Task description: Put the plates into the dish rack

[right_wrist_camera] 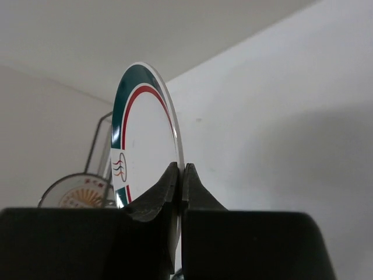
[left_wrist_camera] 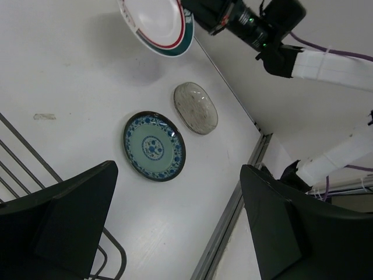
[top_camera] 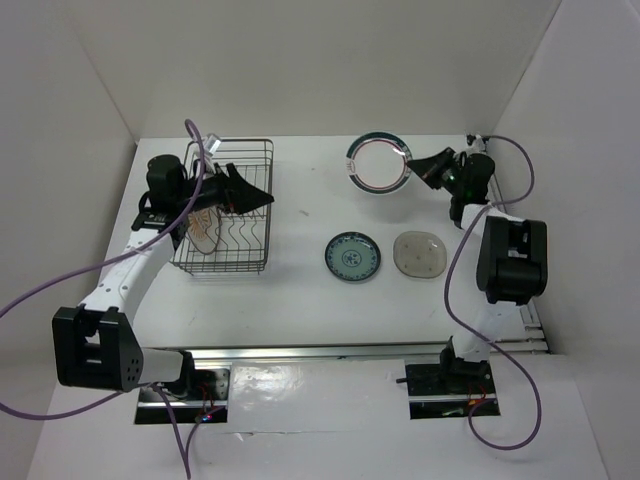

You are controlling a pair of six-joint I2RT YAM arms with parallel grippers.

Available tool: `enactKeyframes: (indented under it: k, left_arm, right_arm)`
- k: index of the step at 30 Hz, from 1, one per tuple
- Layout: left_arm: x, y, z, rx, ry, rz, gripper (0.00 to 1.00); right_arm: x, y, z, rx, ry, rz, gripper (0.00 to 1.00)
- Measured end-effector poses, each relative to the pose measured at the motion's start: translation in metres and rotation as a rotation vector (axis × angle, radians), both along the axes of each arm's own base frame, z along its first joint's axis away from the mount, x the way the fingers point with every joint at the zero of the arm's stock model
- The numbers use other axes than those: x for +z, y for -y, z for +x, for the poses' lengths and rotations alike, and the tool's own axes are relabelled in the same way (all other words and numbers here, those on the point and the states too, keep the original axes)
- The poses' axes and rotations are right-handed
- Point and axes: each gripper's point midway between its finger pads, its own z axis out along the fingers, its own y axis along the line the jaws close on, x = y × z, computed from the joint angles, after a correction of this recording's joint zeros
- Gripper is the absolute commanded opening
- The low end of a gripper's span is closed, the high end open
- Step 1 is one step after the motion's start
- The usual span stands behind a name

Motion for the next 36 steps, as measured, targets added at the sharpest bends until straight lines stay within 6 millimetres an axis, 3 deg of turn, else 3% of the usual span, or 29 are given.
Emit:
enactKeyframes:
  k: [3, 6, 10, 12, 14, 26, 32, 36]
  left_arm:
    - [-0.004, 0.001, 0.001, -0.005, -0.025, -0.011, 1.00]
    - [-0.002, 0.002, 0.001, -0.013, -0.020, -0.017, 1.00]
    - [0.002, 0.003, 0.001, -0.018, -0.008, -0.030, 1.00]
    - [0.003, 0.003, 0.002, -0.014, -0.003, -0.030, 1.00]
    - [0.002, 0.002, 0.004, -0.001, -0.004, -0.027, 1.00]
    - [-0.010, -0.005, 0.012, 0.068, -0.035, 0.010, 0.93]
    - [-0.013, -0.005, 0.012, 0.068, -0.046, 0.011, 0.93]
    - [-0.014, -0.005, 0.013, 0.068, -0.051, 0.011, 0.83]
  right_arm:
    - [0.051, -0.044, -0.011, 0.099, 0.122, -0.014, 0.00]
    - [0.081, -0.094, -0.030, 0.200, 0.197, -0.034, 0.00]
    - [0.104, -0.169, -0.067, 0.339, 0.268, -0.078, 0.00]
    - [0.108, -0.200, -0.091, 0.411, 0.286, -0.089, 0.00]
    - [0.109, -0.219, -0.110, 0.463, 0.293, -0.095, 0.00]
    - [0.102, -0.221, -0.112, 0.442, 0.269, -0.129, 0.00]
    - [0.109, -0.231, -0.123, 0.494, 0.266, -0.071, 0.00]
    - [0.119, -0.238, -0.134, 0.541, 0.278, -0.015, 0.00]
